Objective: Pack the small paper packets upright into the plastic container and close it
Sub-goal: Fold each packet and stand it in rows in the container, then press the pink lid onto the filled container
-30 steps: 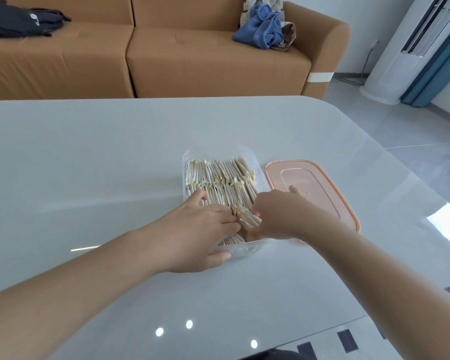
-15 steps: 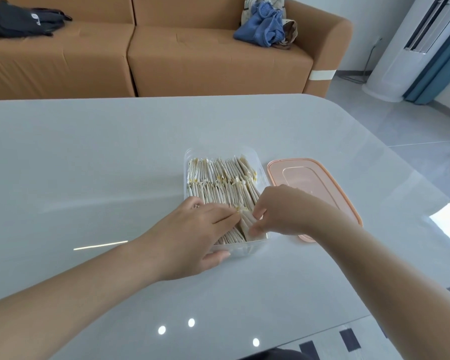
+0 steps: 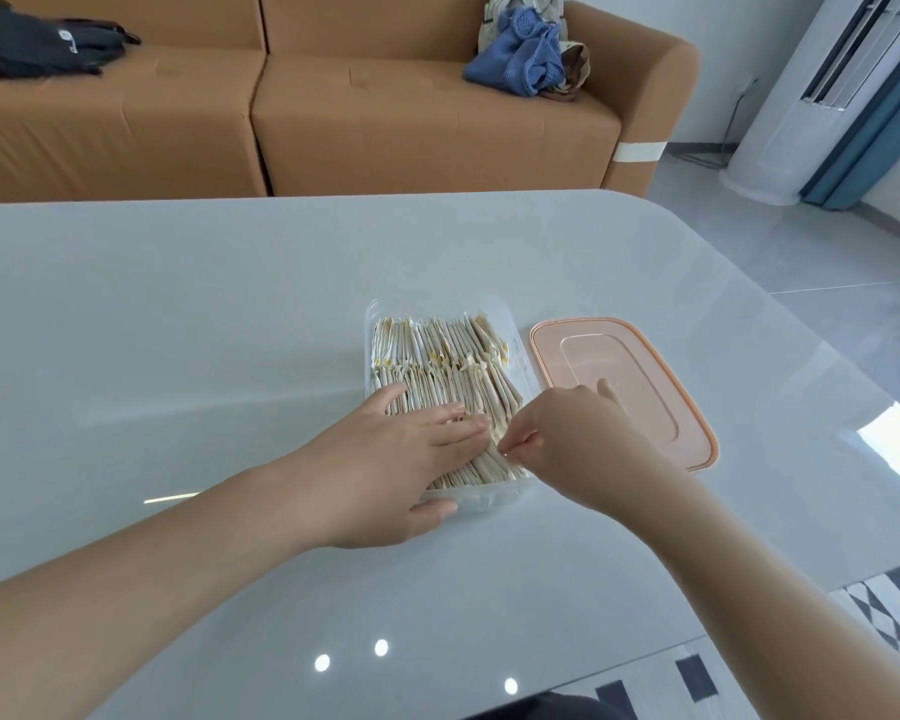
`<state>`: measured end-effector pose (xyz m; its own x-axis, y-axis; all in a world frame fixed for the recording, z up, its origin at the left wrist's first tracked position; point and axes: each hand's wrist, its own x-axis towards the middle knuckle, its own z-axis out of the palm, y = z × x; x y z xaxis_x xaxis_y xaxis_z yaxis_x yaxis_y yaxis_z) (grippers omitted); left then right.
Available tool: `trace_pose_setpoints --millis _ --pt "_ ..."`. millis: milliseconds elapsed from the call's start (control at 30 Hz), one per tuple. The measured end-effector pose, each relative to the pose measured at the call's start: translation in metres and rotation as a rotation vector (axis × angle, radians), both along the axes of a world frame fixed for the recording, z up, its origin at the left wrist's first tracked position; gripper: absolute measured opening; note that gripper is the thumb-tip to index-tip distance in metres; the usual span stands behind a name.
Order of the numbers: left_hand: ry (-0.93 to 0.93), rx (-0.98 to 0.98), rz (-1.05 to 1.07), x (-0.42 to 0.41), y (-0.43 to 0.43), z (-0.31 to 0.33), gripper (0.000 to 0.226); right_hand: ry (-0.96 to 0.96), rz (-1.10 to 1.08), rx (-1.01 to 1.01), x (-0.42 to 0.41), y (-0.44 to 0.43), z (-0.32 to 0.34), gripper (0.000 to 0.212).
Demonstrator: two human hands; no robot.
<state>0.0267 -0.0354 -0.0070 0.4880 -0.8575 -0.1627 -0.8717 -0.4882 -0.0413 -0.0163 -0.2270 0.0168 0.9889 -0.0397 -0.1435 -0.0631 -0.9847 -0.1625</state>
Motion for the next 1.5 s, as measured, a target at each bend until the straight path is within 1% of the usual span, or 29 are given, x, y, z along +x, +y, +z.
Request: trace_pose_setpoints --millis 67,100,133,200,233,267,300,333,400,467,500,567,633,700,800,867,967,1133,1233,1267,1300,1333,1367,1400,1433,1500 --pt "-0.002 0.049 0.012 0.0 -0.002 0.003 0.065 -0.038 0.017 0.027 -0.002 -0.001 -0.002 0.022" --pt "0.004 0.026 0.017 -0.001 0.0 0.003 0.065 -0.092 -0.003 0.104 -0.003 -0.004 -0.002 0.022" --pt "0.014 0.001 0.018 0.0 0.002 0.0 0.064 -0.164 -0.053 0.229 -0.006 -0.009 -0.002 0.022" --pt "-0.037 -0.061 -0.033 -0.001 0.005 -0.004 0.061 -0.327 -0.202 0.511 -0.011 -0.016 -0.002 0.024" --pt "-0.058 -0.087 -0.052 -0.003 0.005 -0.006 0.06 -0.392 -0.283 0.616 -0.013 -0.021 -0.005 0.025" --pt "-0.071 -0.104 -0.071 -0.003 0.004 -0.007 0.059 -0.424 -0.369 0.676 -0.014 -0.026 -0.01 0.024" --pt "-0.054 -0.115 -0.078 -0.004 0.001 -0.007 0.06 -0.423 -0.448 0.686 -0.014 -0.031 -0.018 0.02" --pt "-0.023 -0.106 -0.067 -0.006 -0.002 -0.008 0.061 -0.401 -0.506 0.632 -0.014 -0.037 -0.026 0.016" --pt "0.05 -0.071 -0.021 -0.008 -0.009 -0.005 0.063 -0.302 -0.542 0.377 -0.015 -0.046 -0.043 0.01" --pt "0.048 -0.116 -0.009 -0.008 -0.011 -0.008 0.062 -0.213 -0.562 0.187 -0.017 -0.047 -0.053 0.006" --pt "0.047 -0.155 0.007 -0.008 -0.01 -0.012 0.061 -0.196 -0.565 0.141 -0.016 -0.046 -0.055 0.006" --pt "-0.029 -0.242 0.019 -0.011 -0.007 -0.015 0.056 -0.186 -0.553 0.054 -0.012 -0.041 -0.056 0.008" --pt "-0.09 -0.275 0.063 -0.015 -0.006 -0.015 0.052 -0.18 -0.529 -0.024 -0.008 -0.036 -0.056 0.011" --pt "-0.105 -0.292 0.1 -0.019 -0.007 -0.016 0.049 -0.184 -0.518 -0.089 -0.005 -0.034 -0.058 0.014" --pt "-0.132 -0.327 0.174 -0.024 -0.002 -0.021 0.049 -0.261 -0.528 -0.104 -0.002 -0.032 -0.052 0.018" --pt "-0.154 -0.324 0.244 -0.026 0.005 -0.024 0.053 -0.323 -0.548 -0.048 -0.002 -0.029 -0.038 0.022" --pt "-0.15 -0.31 0.305 -0.033 0.014 -0.024 0.057 -0.349 -0.525 0.042 -0.005 -0.017 -0.015 0.025" --pt "-0.121 -0.31 0.372 -0.053 0.041 -0.025 0.055 -0.49 -0.315 0.133 -0.018 0.029 0.016 0.018" --pt "-0.124 -0.288 0.413 -0.067 0.056 -0.023 0.058 -0.543 -0.139 0.079 -0.02 0.06 0.015 0.019" --pt "-0.096 -0.297 0.434 -0.071 0.062 -0.019 0.062 -0.545 -0.091 0.054 -0.019 0.07 0.012 0.017" --pt "-0.039 -0.358 0.449 -0.073 0.066 -0.017 0.068 -0.544 -0.065 0.028 -0.019 0.077 0.008 0.016" --pt "0.016 -0.488 0.478 -0.074 0.071 -0.016 0.075 -0.546 -0.044 0.014 -0.019 0.083 0.003 0.021" --pt "0.09 -0.634 0.541 -0.073 0.074 -0.015 0.076 -0.526 -0.028 0.0 -0.019 0.086 0.0 0.027" --pt "0.152 -0.77 0.62 -0.071 0.077 -0.013 0.071 -0.498 -0.02 -0.021 -0.018 0.09 -0.002 0.029" --pt "0.182 -0.89 0.698 -0.068 0.077 -0.01 0.059 -0.46 0.003 -0.029 -0.018 0.092 -0.005 0.027" --pt "0.176 -1.03 0.868 -0.057 0.075 -0.009 0.028 -0.407 0.059 -0.042 -0.017 0.095 -0.009 0.01"
